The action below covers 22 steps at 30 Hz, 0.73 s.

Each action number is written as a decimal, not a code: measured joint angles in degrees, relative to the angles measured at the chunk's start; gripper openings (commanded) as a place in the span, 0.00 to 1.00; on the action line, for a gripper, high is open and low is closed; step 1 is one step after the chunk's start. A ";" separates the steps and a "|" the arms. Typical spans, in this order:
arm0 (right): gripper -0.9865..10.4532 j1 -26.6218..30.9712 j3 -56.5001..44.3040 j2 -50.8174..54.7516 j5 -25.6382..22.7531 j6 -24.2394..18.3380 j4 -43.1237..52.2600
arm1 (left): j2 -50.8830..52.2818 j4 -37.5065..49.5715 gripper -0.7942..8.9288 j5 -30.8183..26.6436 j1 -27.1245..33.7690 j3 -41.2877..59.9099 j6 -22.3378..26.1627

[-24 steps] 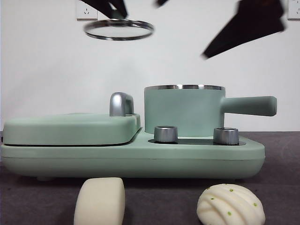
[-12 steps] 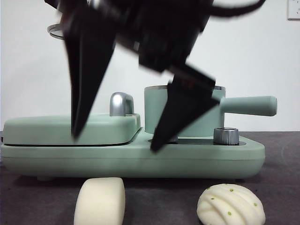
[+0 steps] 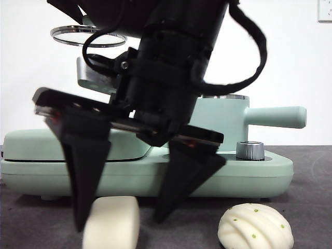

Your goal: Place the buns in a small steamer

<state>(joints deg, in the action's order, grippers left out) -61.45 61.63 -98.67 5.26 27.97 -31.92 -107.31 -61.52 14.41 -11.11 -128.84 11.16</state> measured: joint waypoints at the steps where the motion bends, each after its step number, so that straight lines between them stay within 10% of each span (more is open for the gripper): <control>1: 0.23 -0.07 0.00 -0.04 -0.35 0.00 0.31 | 0.00 0.00 0.10 0.00 0.00 0.00 -0.02; 11: 0.17 -0.37 1.84 -0.07 -0.52 -0.44 -2.08 | 0.00 0.00 0.10 0.00 0.00 0.00 -0.04; 22: 0.17 7.93 27.65 -0.07 -0.57 -9.97 -30.23 | 0.00 -0.02 0.10 0.00 0.00 0.00 -0.04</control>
<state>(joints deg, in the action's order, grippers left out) -53.52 89.27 -98.74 4.69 18.00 -62.15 -107.31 -61.54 14.41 -11.11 -128.84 11.11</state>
